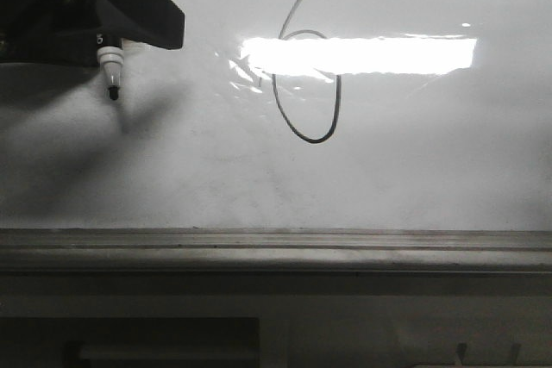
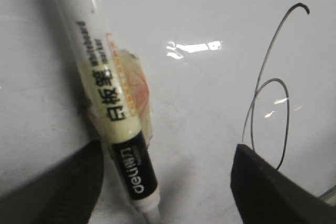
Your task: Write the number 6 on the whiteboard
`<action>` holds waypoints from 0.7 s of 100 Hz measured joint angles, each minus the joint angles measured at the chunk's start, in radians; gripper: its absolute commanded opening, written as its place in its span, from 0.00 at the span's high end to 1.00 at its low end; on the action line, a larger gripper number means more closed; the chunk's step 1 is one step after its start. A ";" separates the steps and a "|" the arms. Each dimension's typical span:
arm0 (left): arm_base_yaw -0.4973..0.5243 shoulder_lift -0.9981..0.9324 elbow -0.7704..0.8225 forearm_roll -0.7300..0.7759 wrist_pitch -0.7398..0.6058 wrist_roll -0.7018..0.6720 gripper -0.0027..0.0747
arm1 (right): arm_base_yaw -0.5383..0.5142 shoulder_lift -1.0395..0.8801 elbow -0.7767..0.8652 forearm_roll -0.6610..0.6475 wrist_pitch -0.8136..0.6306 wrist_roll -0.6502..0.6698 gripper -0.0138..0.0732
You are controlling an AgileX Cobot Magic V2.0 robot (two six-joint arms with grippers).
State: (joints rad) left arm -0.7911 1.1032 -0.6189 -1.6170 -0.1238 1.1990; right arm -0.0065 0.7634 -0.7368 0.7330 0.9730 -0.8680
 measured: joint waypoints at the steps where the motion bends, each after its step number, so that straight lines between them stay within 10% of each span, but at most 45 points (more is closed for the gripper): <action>1: 0.000 0.000 0.000 0.001 0.000 0.004 0.26 | 0.000 0.000 0.000 0.000 0.000 0.000 0.41; 47: 0.002 -0.300 0.073 0.012 -0.047 0.192 0.26 | 0.000 -0.051 0.000 0.149 -0.101 -0.002 0.44; 58: 0.002 -0.385 0.082 0.012 -0.048 0.220 0.35 | 0.000 -0.094 0.000 0.234 -0.197 -0.006 0.60; 70: 0.002 -0.467 0.090 0.012 -0.053 0.227 0.68 | 0.000 -0.139 0.000 0.265 -0.278 -0.031 0.91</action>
State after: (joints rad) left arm -0.7887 0.6361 -0.5285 -1.6054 -0.1767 1.4256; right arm -0.0065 0.6242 -0.7368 0.9985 0.6948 -0.8989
